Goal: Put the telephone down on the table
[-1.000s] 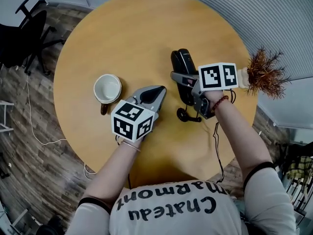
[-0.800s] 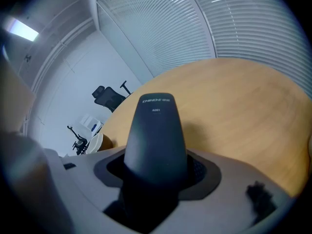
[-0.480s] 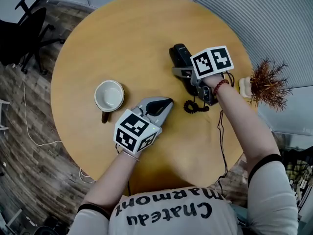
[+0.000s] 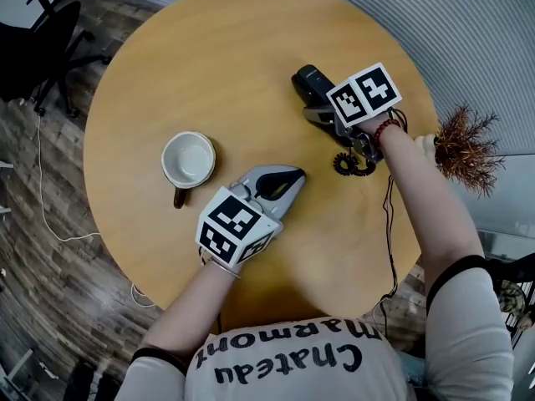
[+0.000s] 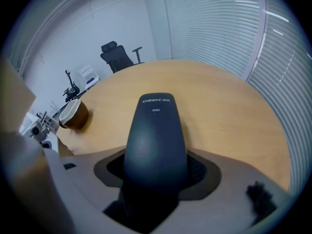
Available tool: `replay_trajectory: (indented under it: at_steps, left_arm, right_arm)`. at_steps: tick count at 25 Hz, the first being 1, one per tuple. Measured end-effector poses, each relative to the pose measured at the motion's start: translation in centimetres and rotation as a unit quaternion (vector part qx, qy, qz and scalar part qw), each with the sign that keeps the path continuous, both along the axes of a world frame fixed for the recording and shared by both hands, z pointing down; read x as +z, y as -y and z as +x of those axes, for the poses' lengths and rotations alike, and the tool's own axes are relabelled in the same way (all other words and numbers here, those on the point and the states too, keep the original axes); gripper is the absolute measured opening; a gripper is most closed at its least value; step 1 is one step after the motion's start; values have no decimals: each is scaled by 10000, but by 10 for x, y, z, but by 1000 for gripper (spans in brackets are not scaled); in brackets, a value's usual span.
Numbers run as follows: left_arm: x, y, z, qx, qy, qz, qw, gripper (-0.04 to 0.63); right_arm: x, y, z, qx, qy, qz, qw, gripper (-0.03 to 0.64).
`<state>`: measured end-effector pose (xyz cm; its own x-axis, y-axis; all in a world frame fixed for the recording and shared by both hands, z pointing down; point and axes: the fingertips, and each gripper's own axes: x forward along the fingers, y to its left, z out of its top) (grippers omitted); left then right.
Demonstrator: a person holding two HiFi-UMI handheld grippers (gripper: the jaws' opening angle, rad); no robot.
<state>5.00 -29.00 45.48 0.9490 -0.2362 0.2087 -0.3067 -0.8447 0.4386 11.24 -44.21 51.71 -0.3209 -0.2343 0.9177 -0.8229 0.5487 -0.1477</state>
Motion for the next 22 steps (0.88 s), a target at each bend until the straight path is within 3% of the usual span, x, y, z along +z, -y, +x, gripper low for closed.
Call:
replay_trajectory:
  at_steps: [5, 11, 22]
  left_arm:
    - [-10, 4, 3, -68, -182, 39, 9998, -9]
    - [-8, 1, 7, -31, -142, 52, 9999, -9]
    - [-4, 4, 6, -123, -151, -17, 9998, -9]
  right_arm:
    - [6, 3, 4, -271, -239, 70, 9993, 295]
    - [12, 2, 8, -550, -439, 66, 9975, 295]
    - [15, 2, 8, -727, -405, 54, 9965, 295]
